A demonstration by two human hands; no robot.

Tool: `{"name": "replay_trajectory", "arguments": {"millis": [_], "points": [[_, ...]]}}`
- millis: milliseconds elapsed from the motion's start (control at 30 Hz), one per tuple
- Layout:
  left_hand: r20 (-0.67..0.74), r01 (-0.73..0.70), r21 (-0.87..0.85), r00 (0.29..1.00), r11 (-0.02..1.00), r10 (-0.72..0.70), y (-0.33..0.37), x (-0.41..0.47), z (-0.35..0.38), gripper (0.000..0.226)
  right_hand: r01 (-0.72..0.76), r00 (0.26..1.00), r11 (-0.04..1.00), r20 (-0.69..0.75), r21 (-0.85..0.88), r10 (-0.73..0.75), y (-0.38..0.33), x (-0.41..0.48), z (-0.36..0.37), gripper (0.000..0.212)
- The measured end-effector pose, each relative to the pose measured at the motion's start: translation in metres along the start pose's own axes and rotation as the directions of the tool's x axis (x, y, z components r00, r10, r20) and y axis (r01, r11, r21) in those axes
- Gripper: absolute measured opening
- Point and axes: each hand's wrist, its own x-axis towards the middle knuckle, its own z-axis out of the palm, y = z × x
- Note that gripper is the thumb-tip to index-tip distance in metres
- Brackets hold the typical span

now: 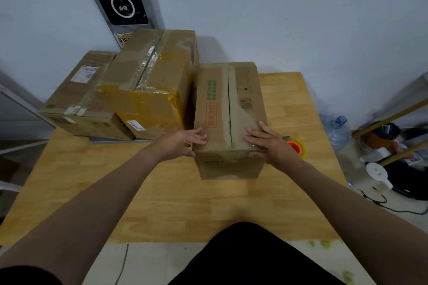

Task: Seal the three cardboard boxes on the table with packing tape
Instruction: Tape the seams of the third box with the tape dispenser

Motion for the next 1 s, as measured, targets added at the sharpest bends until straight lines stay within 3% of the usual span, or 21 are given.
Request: {"name": "replay_trajectory", "arguments": {"millis": [100,233,300,367,400,500,600,833,1000], "points": [[-0.087,0.016,0.034,0.996,0.999,-0.013,0.009,-0.005,0.004,0.056,-0.001,1.0,0.999,-0.013,-0.04,0.001,-0.006,-0.001,-0.002,0.074],[-0.194,-0.008,-0.024,0.981,1.0,0.003,0.028,-0.004,0.016,0.041,-0.174,0.981,0.959,0.048,-0.223,0.189,-0.043,0.009,-0.008,0.064],[-0.206,-0.052,-0.007,0.977,0.999,0.05,0.035,0.002,0.023,0.032,-0.085,0.996,0.967,-0.004,-0.242,0.087,-0.058,0.018,-0.006,0.054],[-0.224,-0.025,-0.047,0.974,0.999,0.014,0.041,0.009,0.032,0.025,-0.009,1.0,0.967,0.022,-0.255,0.015,-0.071,0.027,0.0,0.072],[-0.247,-0.003,-0.095,0.969,0.995,-0.02,0.042,0.011,0.037,0.023,-0.033,0.996,0.968,0.076,-0.249,0.054,-0.079,0.03,0.004,0.074],[-0.293,0.002,-0.166,0.955,0.986,-0.051,0.039,0.013,0.045,0.024,-0.135,0.971,0.962,0.16,-0.236,0.175,-0.094,0.038,0.009,0.041],[-0.274,-0.021,-0.171,0.961,0.985,-0.027,0.032,0.013,0.045,0.025,-0.096,0.98,0.973,0.149,-0.21,0.129,-0.086,0.034,0.011,0.034],[-0.228,-0.122,-0.227,0.971,0.966,0.069,0.007,0.008,0.044,0.035,0.098,0.986,0.956,-0.105,-0.276,-0.131,-0.044,0.008,0.02,0.043],[-0.222,-0.127,-0.2,0.972,0.971,0.081,0.004,0.002,0.047,0.037,0.137,0.964,0.967,-0.196,-0.213,-0.179,-0.022,-0.006,0.018,0.037]]}}
